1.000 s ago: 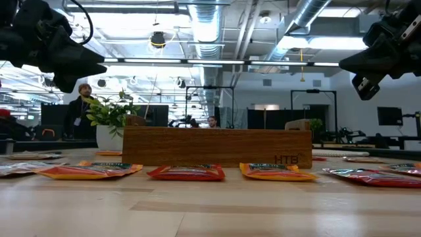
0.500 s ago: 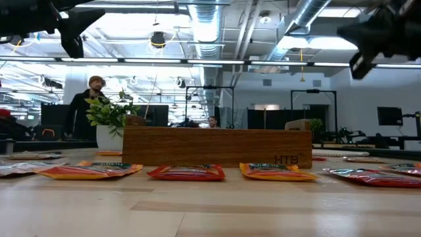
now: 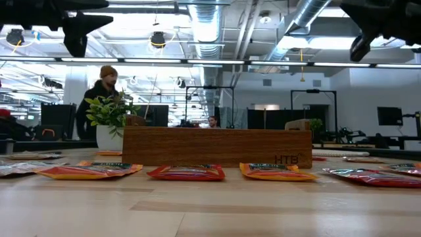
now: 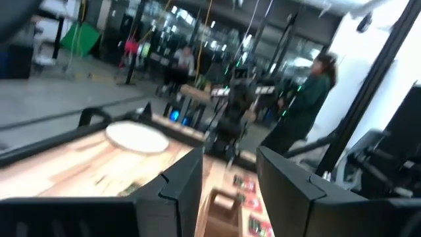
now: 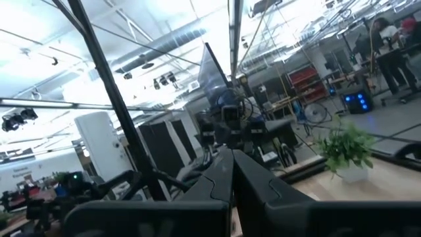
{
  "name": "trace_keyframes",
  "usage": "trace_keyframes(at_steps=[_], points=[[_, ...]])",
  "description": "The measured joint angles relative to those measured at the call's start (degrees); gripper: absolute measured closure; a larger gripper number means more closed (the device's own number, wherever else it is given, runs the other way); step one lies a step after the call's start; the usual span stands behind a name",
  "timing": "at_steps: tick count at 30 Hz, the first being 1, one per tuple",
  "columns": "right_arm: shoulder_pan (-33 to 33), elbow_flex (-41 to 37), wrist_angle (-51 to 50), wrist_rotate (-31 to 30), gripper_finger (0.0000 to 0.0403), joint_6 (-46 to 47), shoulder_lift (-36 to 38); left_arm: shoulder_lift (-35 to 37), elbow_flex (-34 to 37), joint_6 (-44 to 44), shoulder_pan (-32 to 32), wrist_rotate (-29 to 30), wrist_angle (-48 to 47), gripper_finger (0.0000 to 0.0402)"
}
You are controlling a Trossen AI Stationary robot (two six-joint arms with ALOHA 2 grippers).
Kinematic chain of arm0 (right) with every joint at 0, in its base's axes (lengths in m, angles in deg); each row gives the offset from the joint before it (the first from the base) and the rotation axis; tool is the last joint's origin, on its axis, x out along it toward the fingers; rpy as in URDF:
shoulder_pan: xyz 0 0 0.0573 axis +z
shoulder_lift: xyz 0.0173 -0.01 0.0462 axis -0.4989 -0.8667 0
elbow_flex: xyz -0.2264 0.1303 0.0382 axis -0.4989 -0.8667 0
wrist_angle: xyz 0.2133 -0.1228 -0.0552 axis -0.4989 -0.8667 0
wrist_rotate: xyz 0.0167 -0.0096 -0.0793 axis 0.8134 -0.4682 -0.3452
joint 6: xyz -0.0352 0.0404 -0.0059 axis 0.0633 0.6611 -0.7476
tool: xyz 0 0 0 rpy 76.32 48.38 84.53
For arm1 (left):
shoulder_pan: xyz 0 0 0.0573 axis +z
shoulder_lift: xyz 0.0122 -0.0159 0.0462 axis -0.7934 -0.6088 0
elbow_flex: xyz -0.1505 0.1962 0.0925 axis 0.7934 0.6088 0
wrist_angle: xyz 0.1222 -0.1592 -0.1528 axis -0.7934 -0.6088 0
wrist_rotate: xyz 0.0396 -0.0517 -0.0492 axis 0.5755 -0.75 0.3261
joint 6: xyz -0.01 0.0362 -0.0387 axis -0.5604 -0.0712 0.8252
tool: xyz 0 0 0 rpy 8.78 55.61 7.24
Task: Pick & Place Tea
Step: Put the orange tea bag into the left section of the wooden organizer
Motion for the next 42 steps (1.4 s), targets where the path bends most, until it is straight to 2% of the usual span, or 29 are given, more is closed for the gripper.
trace_keyframes(at_steps=[5, 42], points=[[0.0, 3.7, 0.6, 0.0, 0.0403, 0.0, -3.9, -0.7, -4.7, 0.7, 0.0, 0.4, -7.9, 0.0266], [0.0, 5.2, 0.0, 0.0, 0.0403, -0.5, -4.8, -0.4, -5.1, 0.3, 0.0, 0.1, -8.9, 0.0266]])
